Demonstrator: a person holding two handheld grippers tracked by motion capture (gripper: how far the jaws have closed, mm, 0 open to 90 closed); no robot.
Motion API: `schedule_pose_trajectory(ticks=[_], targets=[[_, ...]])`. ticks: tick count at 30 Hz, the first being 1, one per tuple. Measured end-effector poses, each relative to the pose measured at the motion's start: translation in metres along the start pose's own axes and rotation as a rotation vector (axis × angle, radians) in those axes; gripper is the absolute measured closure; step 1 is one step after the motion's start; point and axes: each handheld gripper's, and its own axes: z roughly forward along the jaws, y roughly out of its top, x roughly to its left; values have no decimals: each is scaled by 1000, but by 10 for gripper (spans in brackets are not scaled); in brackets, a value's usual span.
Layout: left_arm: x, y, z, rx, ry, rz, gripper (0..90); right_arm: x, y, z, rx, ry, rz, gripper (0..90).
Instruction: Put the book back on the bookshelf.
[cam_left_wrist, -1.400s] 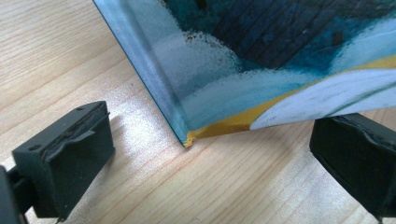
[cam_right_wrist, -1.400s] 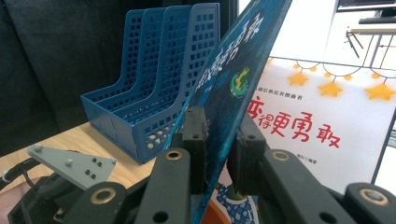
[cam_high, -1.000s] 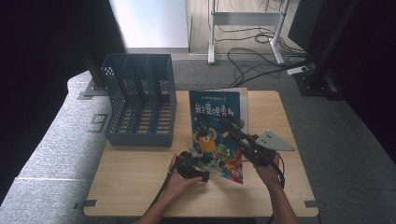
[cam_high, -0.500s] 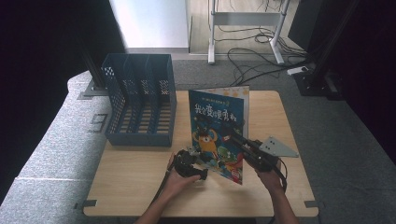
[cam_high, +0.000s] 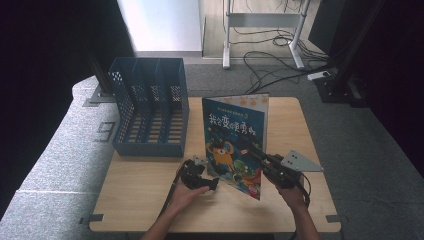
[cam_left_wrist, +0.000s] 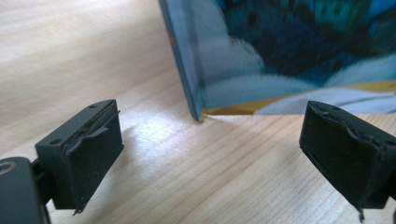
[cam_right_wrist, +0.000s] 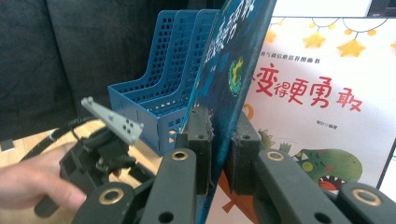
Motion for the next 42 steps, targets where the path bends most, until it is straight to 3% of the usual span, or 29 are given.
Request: schedule_pose_trajectory(ticks=[9,21,35,42], targets=[[4,2,-11,-75,-12,4,64,1,-2,-8,34,26,-7,817],[9,5,-24,-213,-17,-14,135,5,-8,-19,56,42,-24,820],[11,14,-43,-334,-90,-7,168,4,-19,-32,85,41,-17,812],[8,20,-50,-348,-110,9,172,-1,-24,-36,102,24,-9,797]])
